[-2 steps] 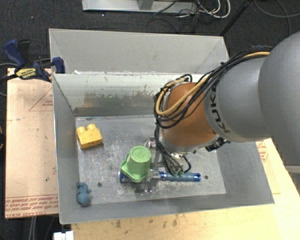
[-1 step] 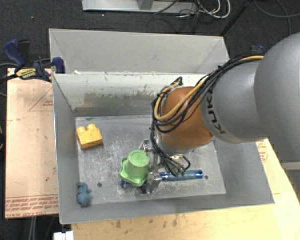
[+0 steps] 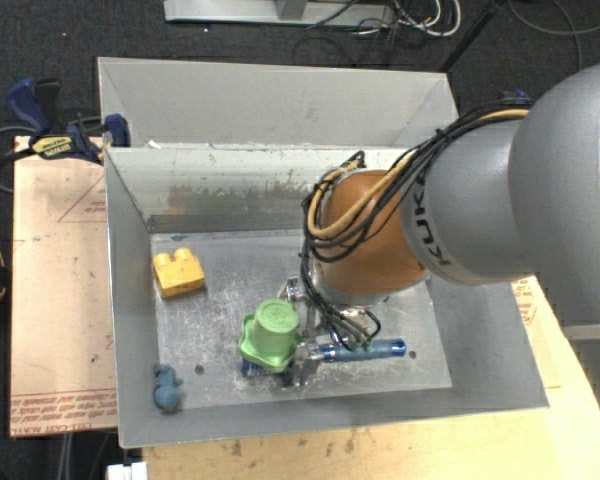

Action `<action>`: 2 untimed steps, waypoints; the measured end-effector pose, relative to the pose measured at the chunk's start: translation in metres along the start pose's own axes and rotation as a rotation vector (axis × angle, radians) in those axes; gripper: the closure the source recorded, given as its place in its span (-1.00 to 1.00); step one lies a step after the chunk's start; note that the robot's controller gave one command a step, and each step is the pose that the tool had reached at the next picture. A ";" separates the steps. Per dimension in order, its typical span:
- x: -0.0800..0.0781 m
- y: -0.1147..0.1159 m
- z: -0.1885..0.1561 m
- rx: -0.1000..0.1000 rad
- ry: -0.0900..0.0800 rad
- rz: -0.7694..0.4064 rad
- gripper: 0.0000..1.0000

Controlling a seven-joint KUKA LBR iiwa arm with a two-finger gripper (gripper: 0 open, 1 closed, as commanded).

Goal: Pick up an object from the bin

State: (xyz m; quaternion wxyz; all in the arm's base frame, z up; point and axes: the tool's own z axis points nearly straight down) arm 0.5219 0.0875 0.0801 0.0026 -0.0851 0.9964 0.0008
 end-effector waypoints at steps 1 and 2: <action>-0.001 0.000 0.000 -0.001 -0.002 0.000 1.00; -0.003 0.001 -0.096 0.001 -0.005 0.001 1.00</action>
Offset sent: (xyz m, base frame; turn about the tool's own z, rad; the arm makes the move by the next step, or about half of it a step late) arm 0.0000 0.0000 0.0000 0.0000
